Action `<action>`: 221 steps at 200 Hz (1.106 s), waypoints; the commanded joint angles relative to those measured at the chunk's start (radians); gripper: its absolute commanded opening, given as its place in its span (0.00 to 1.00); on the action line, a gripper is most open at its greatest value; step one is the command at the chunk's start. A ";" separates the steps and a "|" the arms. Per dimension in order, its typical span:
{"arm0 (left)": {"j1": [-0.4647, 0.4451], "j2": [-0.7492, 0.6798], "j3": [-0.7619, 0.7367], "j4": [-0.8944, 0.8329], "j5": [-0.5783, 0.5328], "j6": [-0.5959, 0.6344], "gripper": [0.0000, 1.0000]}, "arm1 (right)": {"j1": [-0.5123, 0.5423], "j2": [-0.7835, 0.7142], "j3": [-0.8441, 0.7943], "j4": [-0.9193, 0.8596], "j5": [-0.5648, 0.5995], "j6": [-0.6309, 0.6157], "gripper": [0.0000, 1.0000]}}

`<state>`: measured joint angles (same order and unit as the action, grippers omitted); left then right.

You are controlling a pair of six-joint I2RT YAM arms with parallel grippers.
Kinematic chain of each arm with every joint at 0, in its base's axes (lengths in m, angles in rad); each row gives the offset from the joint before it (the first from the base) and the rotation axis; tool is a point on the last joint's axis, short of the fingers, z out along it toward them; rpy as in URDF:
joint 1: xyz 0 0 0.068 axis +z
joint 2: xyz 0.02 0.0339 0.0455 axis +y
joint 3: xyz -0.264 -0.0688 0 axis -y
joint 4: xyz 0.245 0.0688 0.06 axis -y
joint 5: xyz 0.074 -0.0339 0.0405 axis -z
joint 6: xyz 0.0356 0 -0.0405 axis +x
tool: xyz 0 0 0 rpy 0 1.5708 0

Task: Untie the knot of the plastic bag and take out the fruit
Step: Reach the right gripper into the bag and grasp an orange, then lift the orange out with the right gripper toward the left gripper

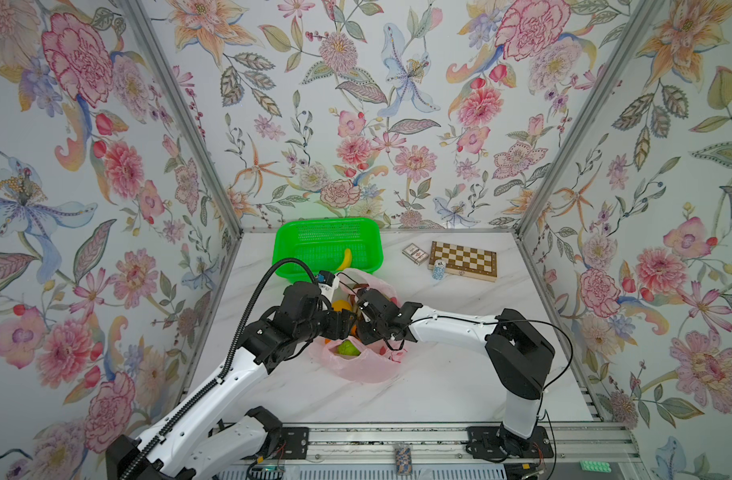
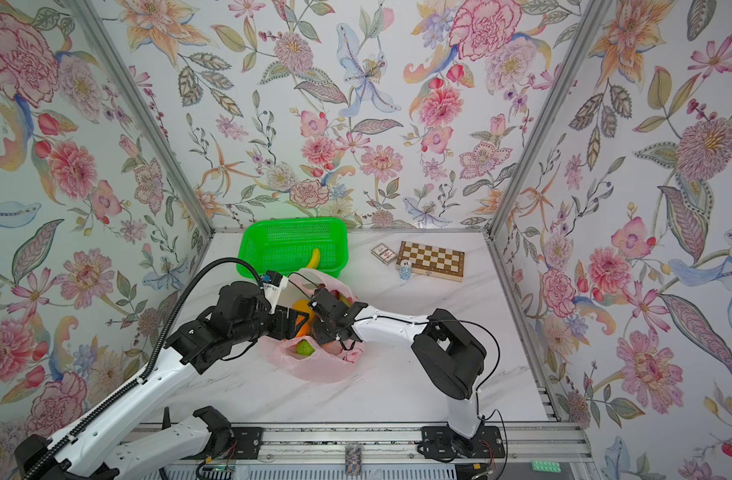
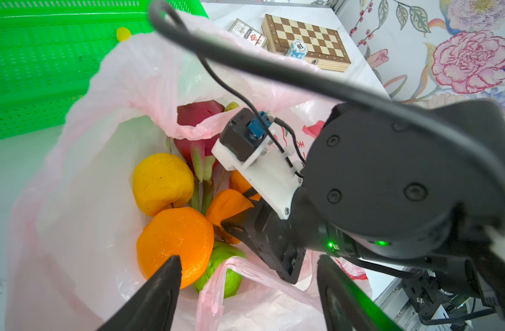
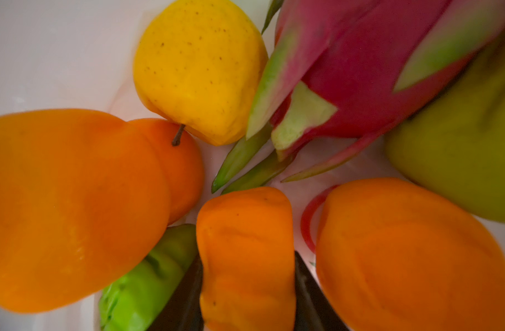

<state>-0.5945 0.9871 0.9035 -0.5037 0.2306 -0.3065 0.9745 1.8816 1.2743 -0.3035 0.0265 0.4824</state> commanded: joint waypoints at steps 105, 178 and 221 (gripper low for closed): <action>0.008 -0.092 -0.001 -0.001 0.093 0.240 0.81 | -0.034 -0.292 -0.142 0.108 -0.063 0.096 0.23; 0.007 -0.085 -0.020 0.126 0.105 0.387 0.87 | -0.127 -0.480 -0.278 0.409 -0.250 0.341 0.22; -0.018 -0.038 -0.029 0.236 0.066 0.464 0.96 | -0.158 -0.537 -0.351 0.577 -0.329 0.464 0.22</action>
<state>-0.5957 0.9237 0.8909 -0.3546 0.3290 0.0750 0.8272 1.3758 0.9592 0.1173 -0.2249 0.8383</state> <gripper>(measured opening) 0.951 0.389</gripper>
